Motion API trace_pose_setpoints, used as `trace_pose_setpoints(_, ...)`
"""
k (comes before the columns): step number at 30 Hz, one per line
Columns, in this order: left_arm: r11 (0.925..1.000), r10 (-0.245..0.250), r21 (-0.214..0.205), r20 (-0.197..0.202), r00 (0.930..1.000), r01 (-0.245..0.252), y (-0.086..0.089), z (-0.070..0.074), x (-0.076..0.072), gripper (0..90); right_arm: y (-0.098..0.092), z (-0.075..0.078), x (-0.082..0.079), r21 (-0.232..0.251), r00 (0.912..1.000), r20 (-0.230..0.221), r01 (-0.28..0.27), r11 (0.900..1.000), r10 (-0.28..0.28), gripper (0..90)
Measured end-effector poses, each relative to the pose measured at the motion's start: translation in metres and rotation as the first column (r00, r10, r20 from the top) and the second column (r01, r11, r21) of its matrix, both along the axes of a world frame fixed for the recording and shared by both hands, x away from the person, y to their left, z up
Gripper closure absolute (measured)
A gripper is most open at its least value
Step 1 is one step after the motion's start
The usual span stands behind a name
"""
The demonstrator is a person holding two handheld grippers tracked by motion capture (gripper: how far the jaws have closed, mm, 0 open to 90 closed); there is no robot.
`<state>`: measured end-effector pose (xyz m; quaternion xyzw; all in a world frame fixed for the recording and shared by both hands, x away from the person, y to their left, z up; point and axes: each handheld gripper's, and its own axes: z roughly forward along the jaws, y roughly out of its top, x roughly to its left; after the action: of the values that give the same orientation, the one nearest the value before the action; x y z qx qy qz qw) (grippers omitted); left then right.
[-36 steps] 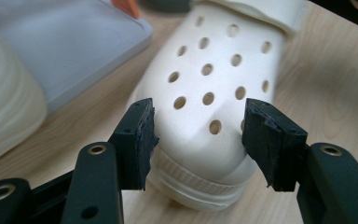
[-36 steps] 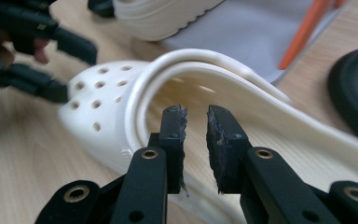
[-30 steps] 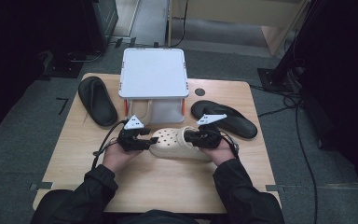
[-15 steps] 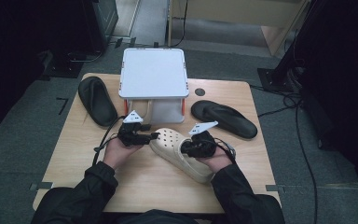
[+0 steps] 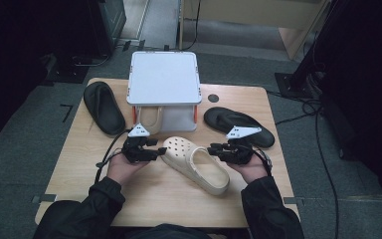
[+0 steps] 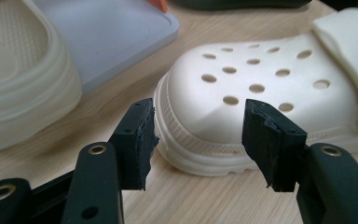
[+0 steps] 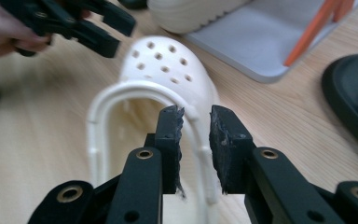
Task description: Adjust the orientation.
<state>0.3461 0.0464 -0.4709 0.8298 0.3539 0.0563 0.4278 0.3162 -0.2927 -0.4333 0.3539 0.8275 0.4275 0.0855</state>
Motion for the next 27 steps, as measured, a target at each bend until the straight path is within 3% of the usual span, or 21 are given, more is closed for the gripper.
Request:
trace_pose_setpoints(3, 1.0000, -0.005, -0.002, 0.000, 1.0000, 0.005, -0.002, -0.003, -0.003, 44.0, -0.001, -0.008, 0.006, -0.027, 0.9998, -0.019, 0.005, 0.9996, -0.005, 73.8)
trace_pose_setpoints(6, 0.9996, -0.010, 0.027, 0.008, 0.9999, 0.009, -0.006, -0.007, -0.005, 44.0, 0.002, -0.014, 0.010, -0.032, 0.9992, -0.039, -0.008, 0.9994, 0.007, 73.6)
trace_pose_setpoints(7, 0.9992, -0.012, 0.039, 0.010, 0.9999, 0.011, -0.007, -0.008, -0.005, 44.0, 0.002, -0.014, 0.011, -0.022, 0.9993, -0.037, -0.011, 0.9997, 0.010, 73.6)
trace_pose_setpoints(10, 0.9996, -0.013, 0.023, 0.007, 0.9999, 0.013, -0.007, -0.010, -0.003, 43.9, 0.002, -0.015, 0.012, -0.005, 0.9988, -0.048, -0.013, 0.9999, 0.013, 74.5)
trace_pose_setpoints(16, 0.9994, -0.006, 0.034, 0.042, 0.9991, 0.005, -0.008, -0.010, 0.000, 44.0, 0.001, -0.017, 0.011, 0.026, 0.9975, -0.067, -0.019, 0.9995, 0.021, 76.6)
trace_pose_setpoints(23, 0.9990, 0.029, -0.034, -0.011, 0.9995, -0.029, -0.004, -0.014, 0.017, 47.8, 0.009, -0.017, 0.007, 0.040, 0.9936, -0.091, -0.065, 0.9971, 0.068, 76.4)
trace_pose_setpoints(27, 0.9972, 0.021, -0.071, -0.036, 0.9992, -0.023, -0.003, -0.015, 0.023, 55.9, 0.014, -0.018, 0.004, 0.050, 0.9916, -0.096, -0.083, 0.9953, 0.087, 76.2)
